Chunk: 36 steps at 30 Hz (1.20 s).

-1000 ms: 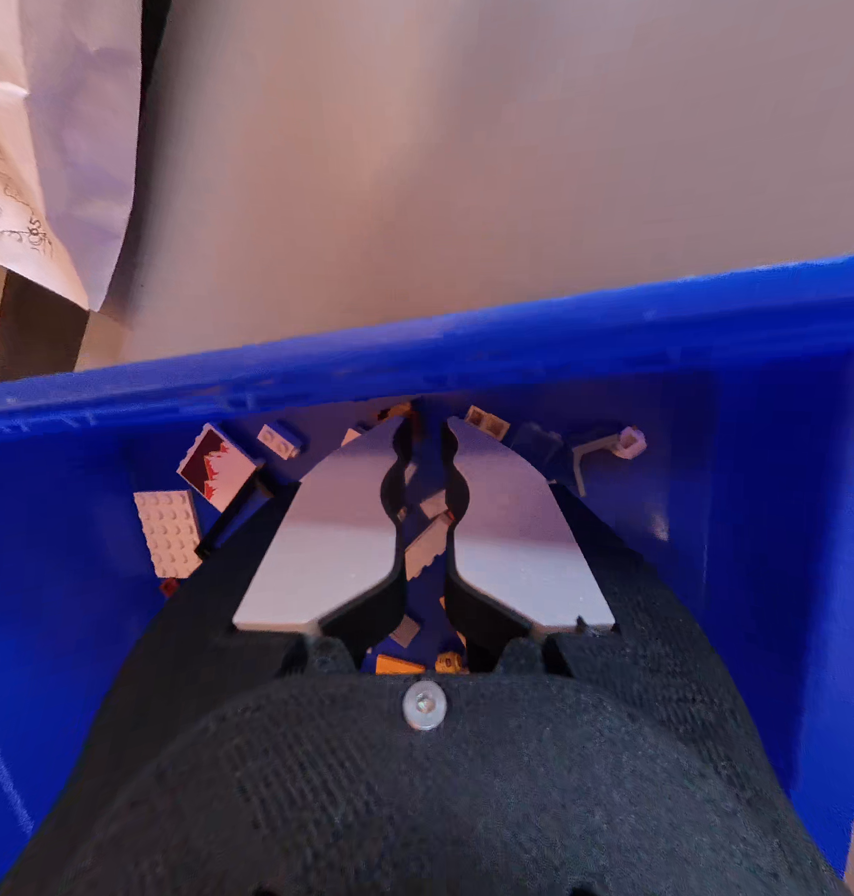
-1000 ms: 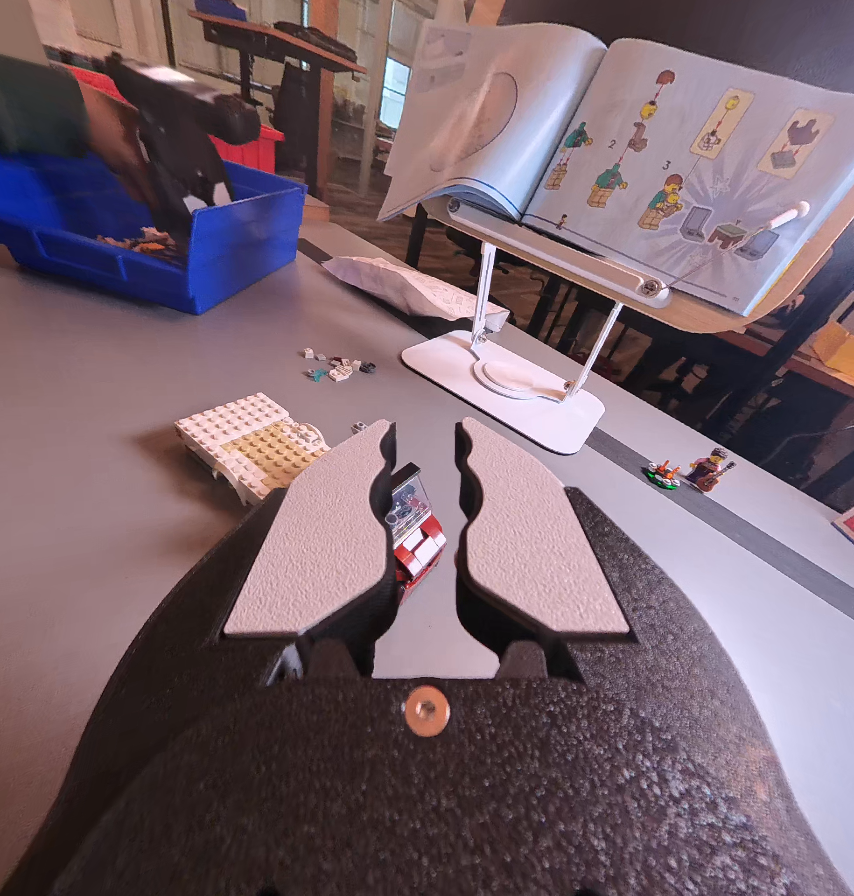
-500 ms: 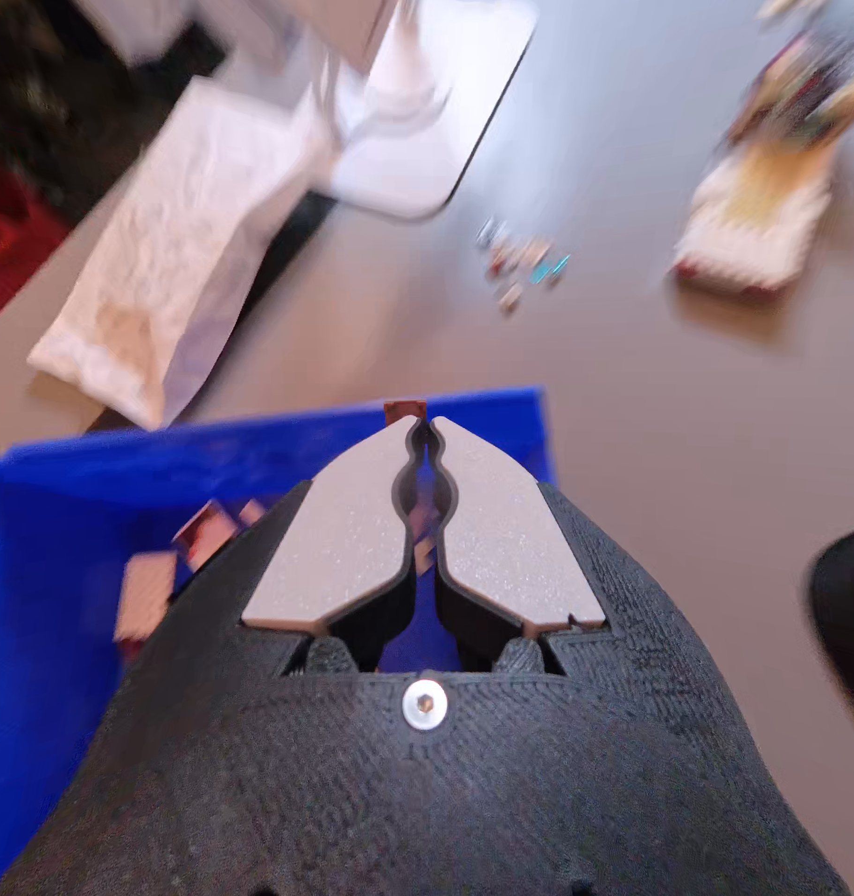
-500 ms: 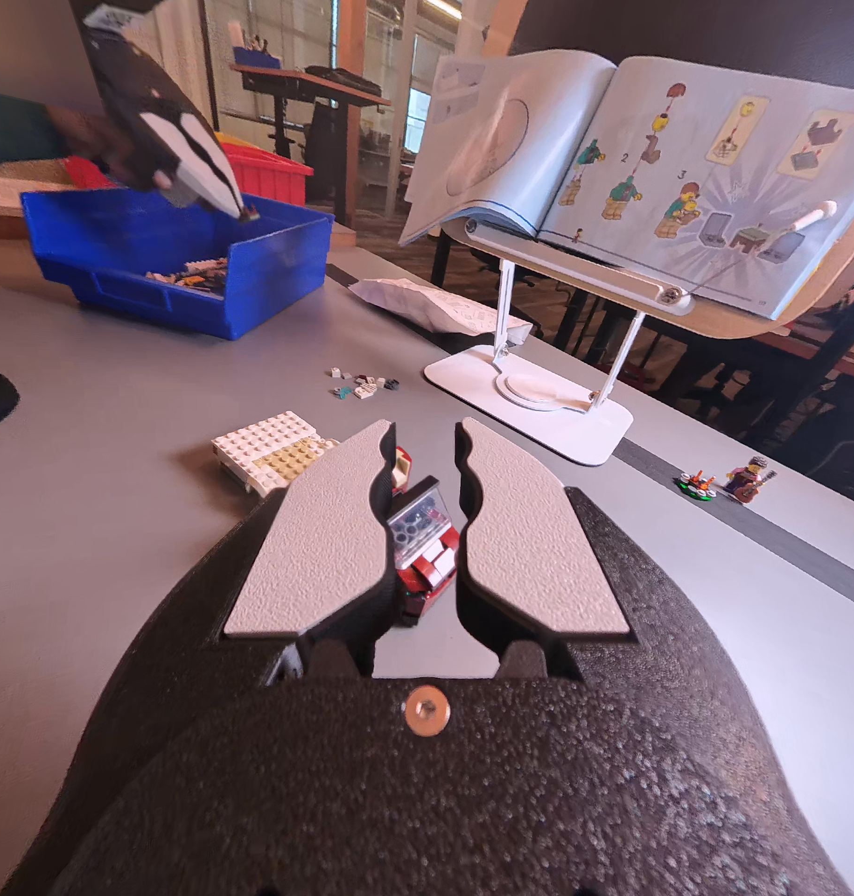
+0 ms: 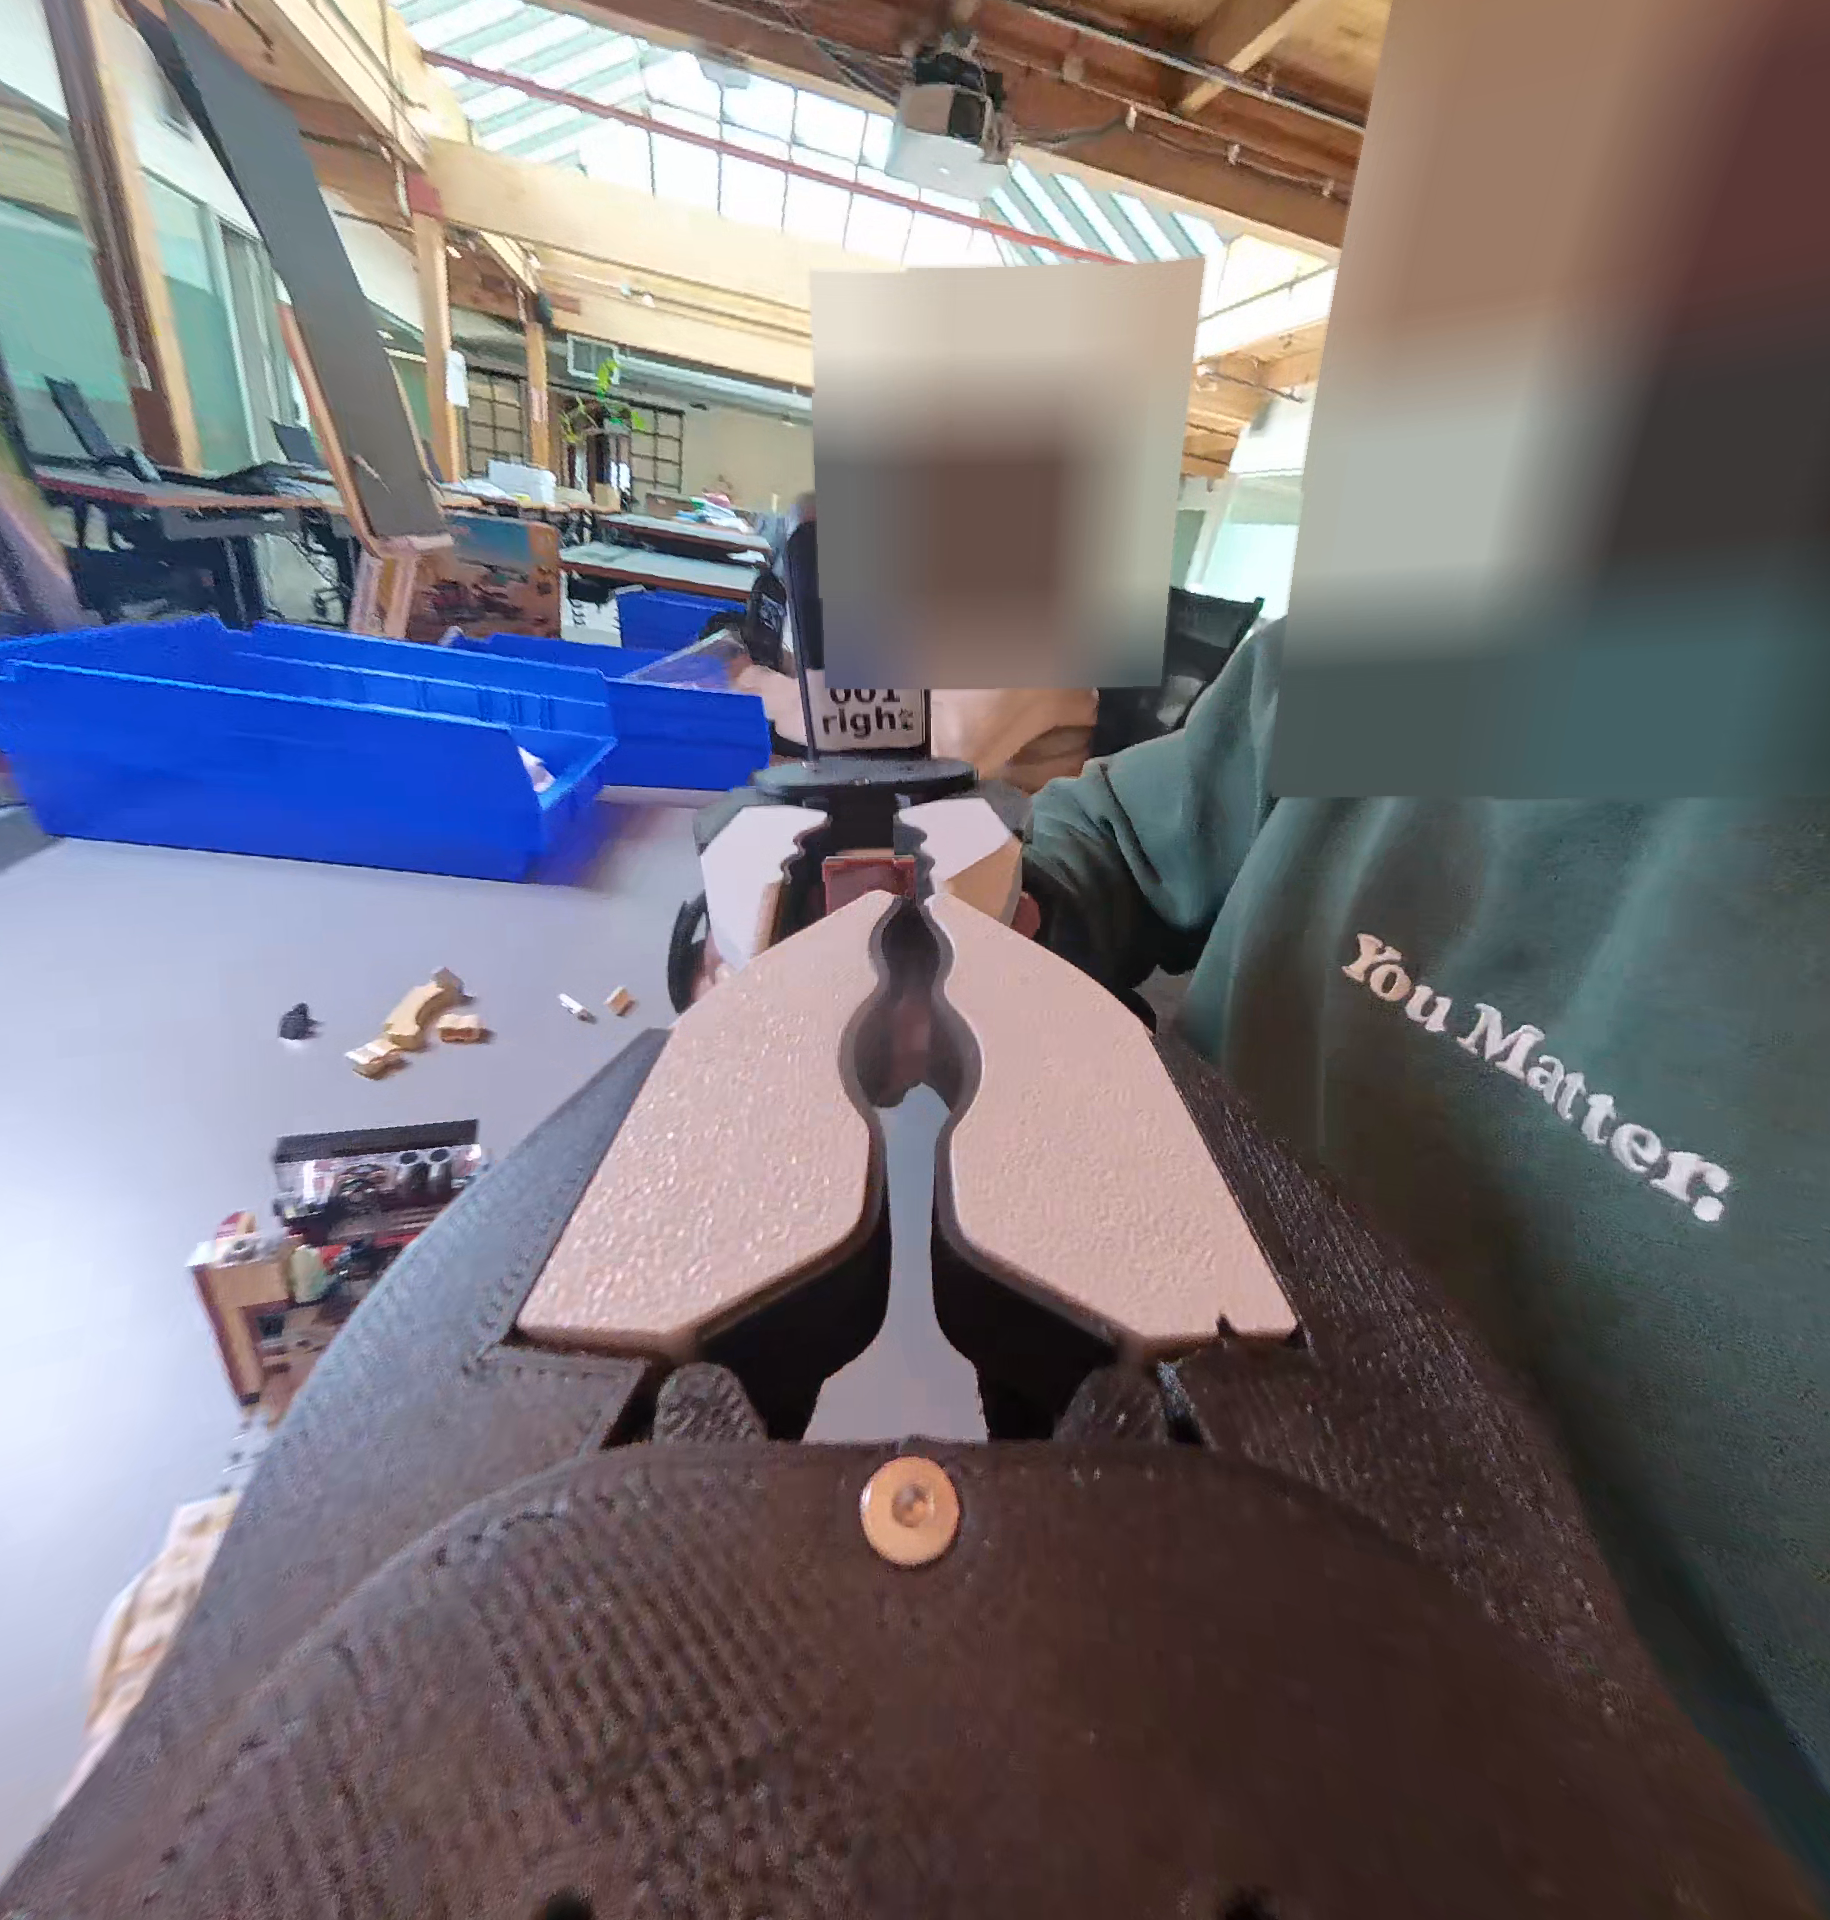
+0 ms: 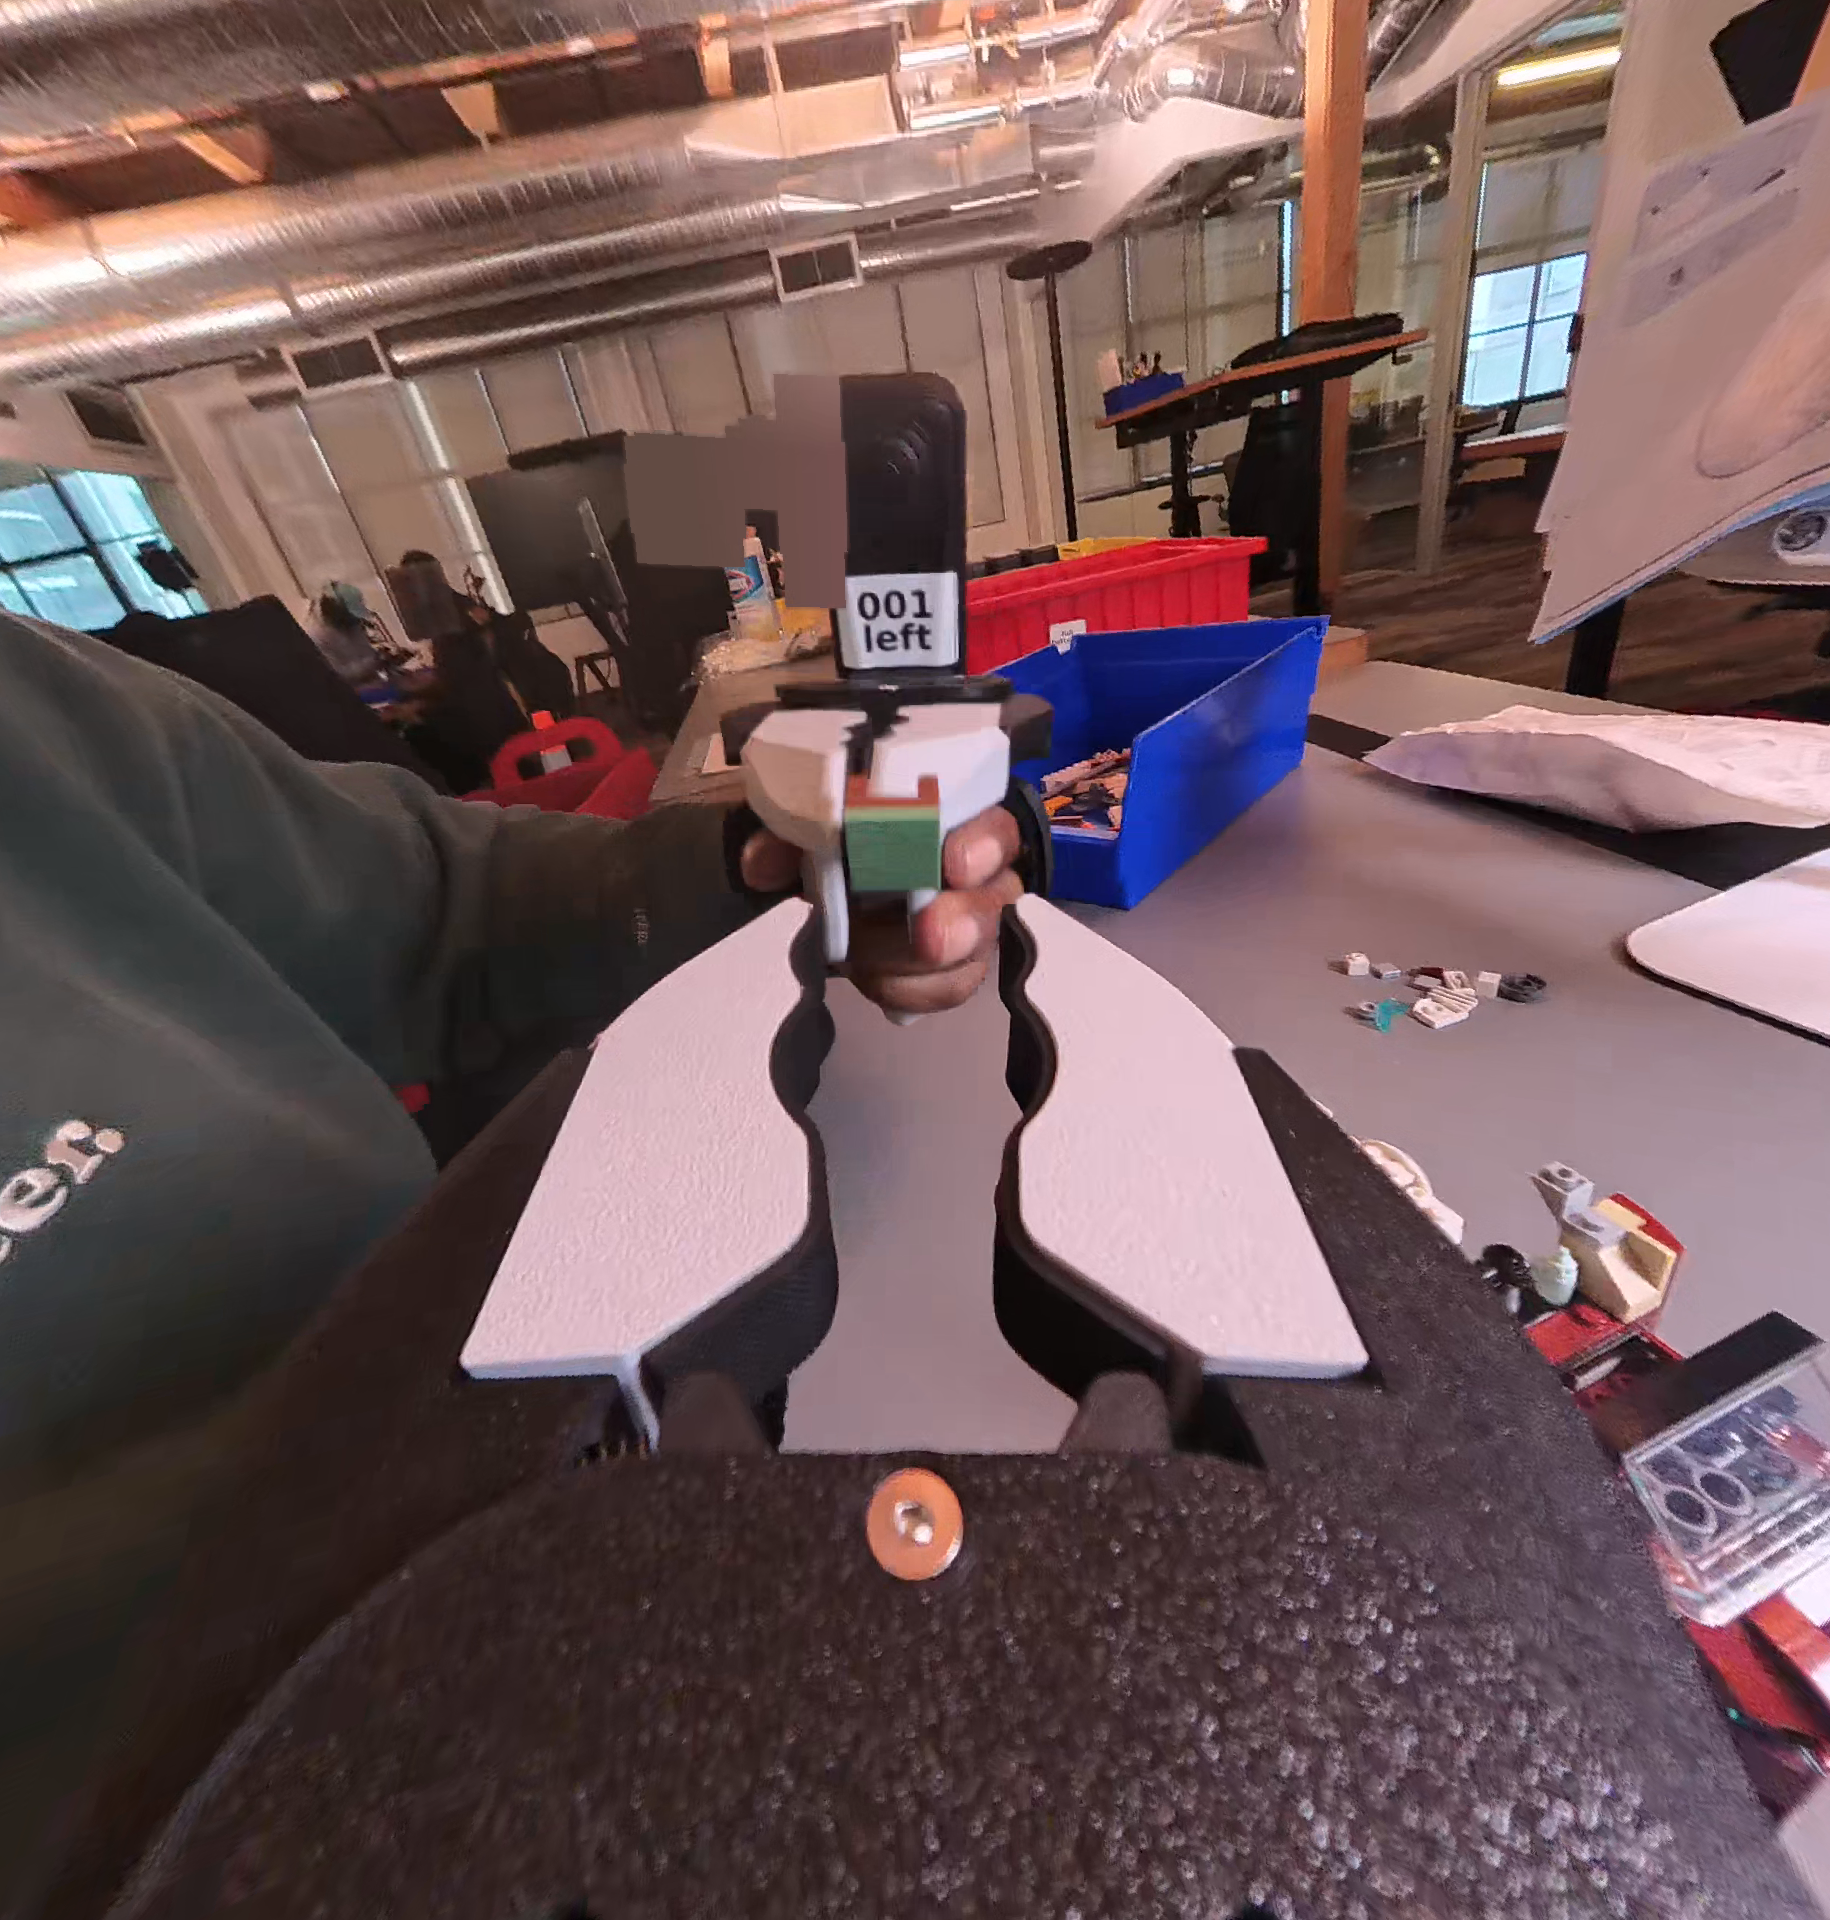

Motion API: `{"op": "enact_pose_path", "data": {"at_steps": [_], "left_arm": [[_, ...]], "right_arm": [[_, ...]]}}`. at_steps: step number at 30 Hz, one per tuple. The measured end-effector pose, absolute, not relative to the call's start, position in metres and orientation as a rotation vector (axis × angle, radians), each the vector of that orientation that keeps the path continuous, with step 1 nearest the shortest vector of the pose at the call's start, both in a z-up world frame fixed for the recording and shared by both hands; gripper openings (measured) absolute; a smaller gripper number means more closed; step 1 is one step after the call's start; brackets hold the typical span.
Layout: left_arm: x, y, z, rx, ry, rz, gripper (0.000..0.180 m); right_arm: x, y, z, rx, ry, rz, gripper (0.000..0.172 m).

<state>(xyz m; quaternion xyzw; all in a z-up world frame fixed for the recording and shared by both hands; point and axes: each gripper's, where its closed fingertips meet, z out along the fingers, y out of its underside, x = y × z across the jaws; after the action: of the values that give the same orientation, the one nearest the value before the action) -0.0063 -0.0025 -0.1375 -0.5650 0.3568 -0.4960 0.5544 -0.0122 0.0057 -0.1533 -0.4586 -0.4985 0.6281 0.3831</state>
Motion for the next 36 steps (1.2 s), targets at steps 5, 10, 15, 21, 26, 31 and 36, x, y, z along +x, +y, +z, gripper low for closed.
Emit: {"op": "enact_pose_path", "data": {"at_steps": [5, 10, 15, 21, 26, 31, 36], "left_arm": [[0.008, -0.002, -0.15, -1.355, 0.855, -1.185, 0.0], [0.005, -0.001, -0.157, -1.392, 0.884, -1.053, 0.004], [0.001, 0.001, -0.166, -1.466, 0.922, -0.931, 0.027], [0.003, -0.004, -0.18, -1.525, 1.019, -0.855, 0.017], [-0.003, -0.008, -0.182, -1.567, 1.079, -0.82, 0.017], [-0.008, -0.012, -0.189, -1.591, 1.113, -0.797, 0.017], [-0.01, -0.013, -0.195, -1.628, 1.149, -0.765, 0.017]], "right_arm": [[-0.007, 0.002, -0.157, -1.152, -1.33, 1.539, 0.017], [-0.008, 0.003, -0.165, -1.165, -1.389, 1.501, 0.017], [-0.011, 0.001, -0.18, -1.125, -1.501, 1.324, 0.017], [-0.014, -0.007, -0.191, -1.083, -1.582, 1.219, 0.017], [-0.016, -0.01, -0.19, -1.037, -1.574, 1.241, 0.017], [-0.017, -0.013, -0.194, -1.0, -1.613, 1.24, 0.016], [-0.015, -0.013, -0.196, -0.973, -1.651, 1.227, 0.016]]}}
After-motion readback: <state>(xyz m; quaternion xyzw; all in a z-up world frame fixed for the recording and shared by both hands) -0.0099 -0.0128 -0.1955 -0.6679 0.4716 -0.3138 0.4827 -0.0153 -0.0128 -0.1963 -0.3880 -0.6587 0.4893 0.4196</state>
